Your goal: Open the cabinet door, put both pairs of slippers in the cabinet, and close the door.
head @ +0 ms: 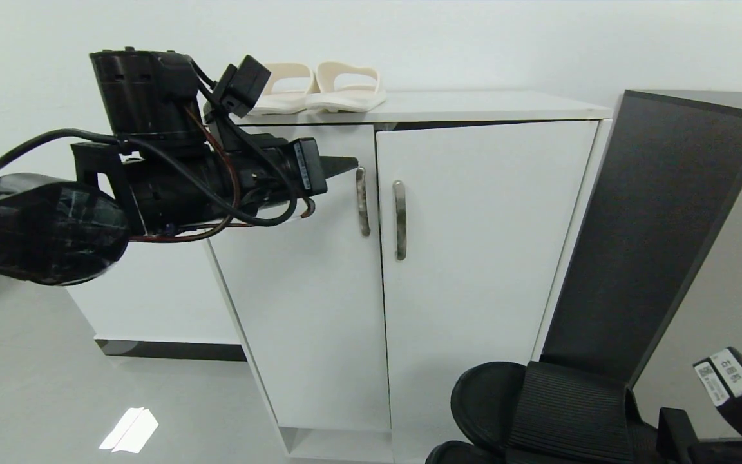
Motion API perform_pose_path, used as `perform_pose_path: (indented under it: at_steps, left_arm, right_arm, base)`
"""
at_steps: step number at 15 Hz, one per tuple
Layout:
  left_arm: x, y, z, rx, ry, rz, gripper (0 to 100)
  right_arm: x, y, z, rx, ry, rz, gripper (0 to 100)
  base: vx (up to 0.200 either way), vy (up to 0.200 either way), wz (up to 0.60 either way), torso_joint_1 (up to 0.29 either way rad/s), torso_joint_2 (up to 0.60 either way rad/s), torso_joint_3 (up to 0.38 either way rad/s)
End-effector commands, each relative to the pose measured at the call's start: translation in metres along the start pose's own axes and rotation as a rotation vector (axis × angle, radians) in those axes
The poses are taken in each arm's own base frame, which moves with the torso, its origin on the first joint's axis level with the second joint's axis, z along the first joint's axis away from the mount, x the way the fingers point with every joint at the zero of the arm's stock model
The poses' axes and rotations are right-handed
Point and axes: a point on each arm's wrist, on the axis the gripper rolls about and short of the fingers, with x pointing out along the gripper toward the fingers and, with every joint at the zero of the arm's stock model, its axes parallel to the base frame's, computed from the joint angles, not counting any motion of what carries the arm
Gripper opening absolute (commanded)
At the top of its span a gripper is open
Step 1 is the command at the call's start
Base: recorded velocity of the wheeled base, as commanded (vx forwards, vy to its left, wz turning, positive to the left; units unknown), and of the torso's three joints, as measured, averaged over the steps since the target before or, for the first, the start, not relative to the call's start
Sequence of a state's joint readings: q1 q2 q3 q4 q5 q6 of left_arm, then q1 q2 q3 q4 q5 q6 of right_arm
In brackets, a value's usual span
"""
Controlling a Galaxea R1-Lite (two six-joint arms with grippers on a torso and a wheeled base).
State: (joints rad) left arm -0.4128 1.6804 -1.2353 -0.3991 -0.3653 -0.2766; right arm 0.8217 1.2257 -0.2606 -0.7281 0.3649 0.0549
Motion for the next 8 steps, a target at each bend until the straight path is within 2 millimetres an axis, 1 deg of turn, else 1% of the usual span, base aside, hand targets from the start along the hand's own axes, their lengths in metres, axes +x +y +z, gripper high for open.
perform_pose_path:
  at_steps: [1, 4, 8]
  left_arm:
    - [0.014, 0.007, -0.008, -0.01, 0.027, 0.006, 0]
    - [0.022, 0.008, -0.009, -0.008, 0.029, -0.001, 0]
    - [0.037, 0.009, -0.014, -0.01, 0.041, -0.012, 0]
  right_arm:
    - [0.0, 0.0, 0.0, 0.0, 0.001, 0.001, 0]
    - [0.0, 0.0, 0.0, 0.001, 0.002, 0.001, 0]
    - [0.001, 0.002, -0.001, 0.001, 0.013, 0.016, 0]
  base:
    - [0.0, 0.0, 0.0, 0.0, 0.0, 0.0]
    - [0.0, 0.0, 0.0, 0.0, 0.0, 0.0]
    - [0.0, 0.0, 0.0, 0.0, 0.0, 0.0]
